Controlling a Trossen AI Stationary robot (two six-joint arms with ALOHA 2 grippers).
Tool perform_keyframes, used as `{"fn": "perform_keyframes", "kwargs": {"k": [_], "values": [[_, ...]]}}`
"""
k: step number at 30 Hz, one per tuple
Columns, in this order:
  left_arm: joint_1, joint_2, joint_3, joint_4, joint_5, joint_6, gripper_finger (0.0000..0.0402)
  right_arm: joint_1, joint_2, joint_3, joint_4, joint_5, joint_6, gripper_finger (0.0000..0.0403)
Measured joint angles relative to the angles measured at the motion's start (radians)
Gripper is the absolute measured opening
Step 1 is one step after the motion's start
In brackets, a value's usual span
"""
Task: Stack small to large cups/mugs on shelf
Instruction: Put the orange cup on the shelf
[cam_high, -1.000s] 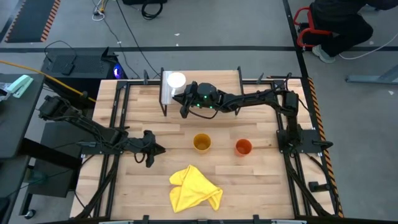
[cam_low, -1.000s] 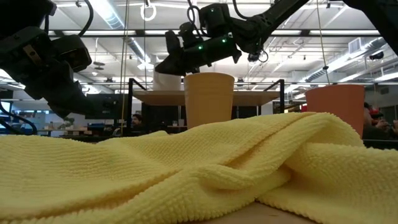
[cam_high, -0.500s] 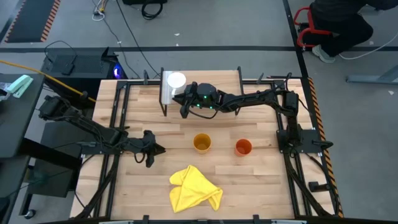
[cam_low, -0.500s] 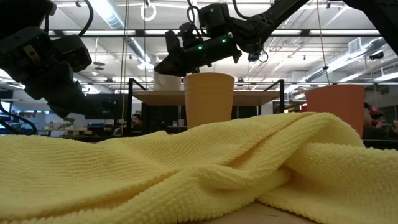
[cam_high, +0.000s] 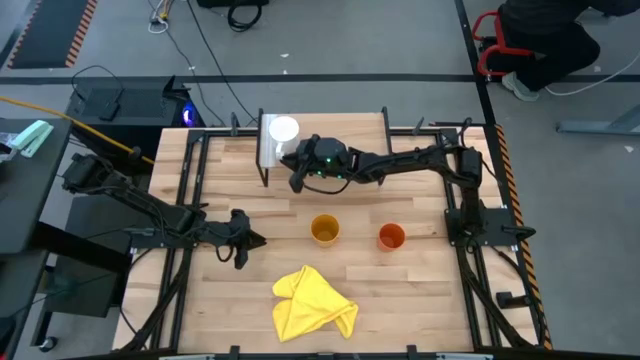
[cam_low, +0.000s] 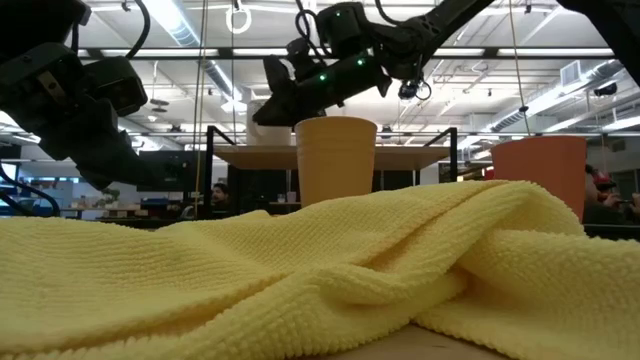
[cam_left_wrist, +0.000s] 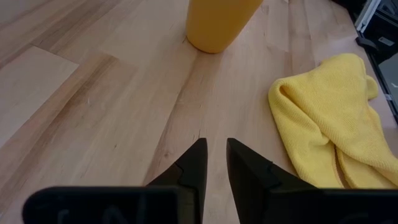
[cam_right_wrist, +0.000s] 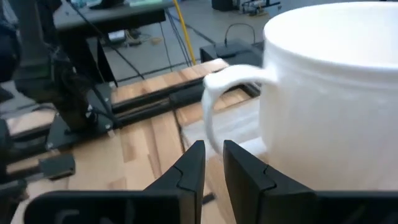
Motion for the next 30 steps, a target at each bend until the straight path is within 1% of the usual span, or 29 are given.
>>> {"fn": "perform_keyframes", "kwargs": {"k": [3,6,10,17,24,27,30], "values": [[0.000,0.000,0.000,-0.004,0.000,0.000,0.0067,0.019,-0.015,0.000,-0.003,0.019,-0.006,0.0066],[0.000,0.000,0.000,-0.005,0.000,0.000,0.0070,0.041,-0.030,0.000,-0.032,0.076,-0.015,0.0066],[0.000,0.000,-0.001,-0.011,0.000,-0.001,0.0073,0.067,-0.057,0.000,-0.138,0.153,-0.024,0.0066],[0.000,0.000,-0.001,-0.013,0.000,-0.001,0.0067,0.141,-0.128,0.000,-0.297,0.230,-0.030,0.0066],[0.000,0.000,-0.001,-0.018,0.000,-0.001,0.0073,0.269,-0.270,0.000,-0.498,0.350,-0.020,0.0066],[0.000,0.000,-0.001,-0.018,-0.003,-0.001,0.0071,0.334,-0.358,0.000,-0.608,0.388,0.045,0.0066],[0.000,0.000,-0.001,-0.018,-0.017,-0.001,0.0066,0.402,-0.451,0.000,-0.731,0.425,0.142,0.0066]]}}
